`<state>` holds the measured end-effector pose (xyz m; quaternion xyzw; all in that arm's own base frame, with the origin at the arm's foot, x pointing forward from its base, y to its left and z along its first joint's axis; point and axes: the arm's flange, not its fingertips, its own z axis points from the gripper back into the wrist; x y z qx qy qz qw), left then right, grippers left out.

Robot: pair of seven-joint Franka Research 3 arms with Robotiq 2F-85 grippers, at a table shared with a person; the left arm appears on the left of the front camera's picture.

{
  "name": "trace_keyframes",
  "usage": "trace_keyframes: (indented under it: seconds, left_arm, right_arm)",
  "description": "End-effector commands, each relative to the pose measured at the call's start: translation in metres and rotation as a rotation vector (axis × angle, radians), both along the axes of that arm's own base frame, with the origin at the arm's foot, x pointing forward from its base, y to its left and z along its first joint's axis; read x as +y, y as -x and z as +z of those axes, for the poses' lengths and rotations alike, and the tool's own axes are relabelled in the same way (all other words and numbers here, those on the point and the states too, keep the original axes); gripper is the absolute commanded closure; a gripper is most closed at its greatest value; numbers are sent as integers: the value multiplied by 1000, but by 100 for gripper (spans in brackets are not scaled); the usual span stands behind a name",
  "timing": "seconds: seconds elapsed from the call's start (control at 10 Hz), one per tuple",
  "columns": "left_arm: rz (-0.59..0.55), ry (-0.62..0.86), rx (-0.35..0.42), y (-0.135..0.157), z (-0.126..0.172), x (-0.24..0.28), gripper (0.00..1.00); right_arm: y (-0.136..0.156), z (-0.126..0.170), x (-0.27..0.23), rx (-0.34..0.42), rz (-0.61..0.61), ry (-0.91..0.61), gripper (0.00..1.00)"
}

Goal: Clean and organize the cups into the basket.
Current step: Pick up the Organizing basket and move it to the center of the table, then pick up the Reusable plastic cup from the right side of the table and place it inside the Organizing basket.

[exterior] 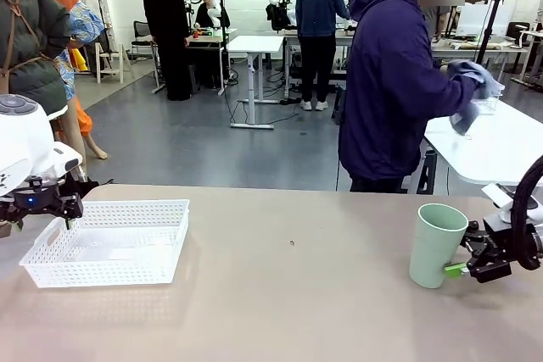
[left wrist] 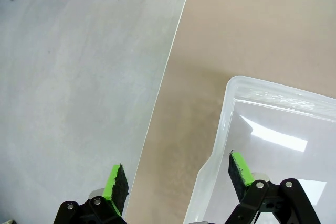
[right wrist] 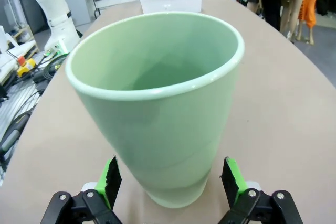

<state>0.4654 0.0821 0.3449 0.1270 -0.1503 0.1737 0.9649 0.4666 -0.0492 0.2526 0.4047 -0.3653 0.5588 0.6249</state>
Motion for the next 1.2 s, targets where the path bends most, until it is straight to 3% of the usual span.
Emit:
trace_keyframes:
  seconds: [0.0,1.1]
  left_arm:
    - [43,-26,-2,-9,-14,-7,0]
    - [-24,-72,45,-18,-43,-29,0]
  right_arm:
    - [-13,-7,12,-10,-10,-11,0]
    - [-22,-12,37,-29,20,-33,0]
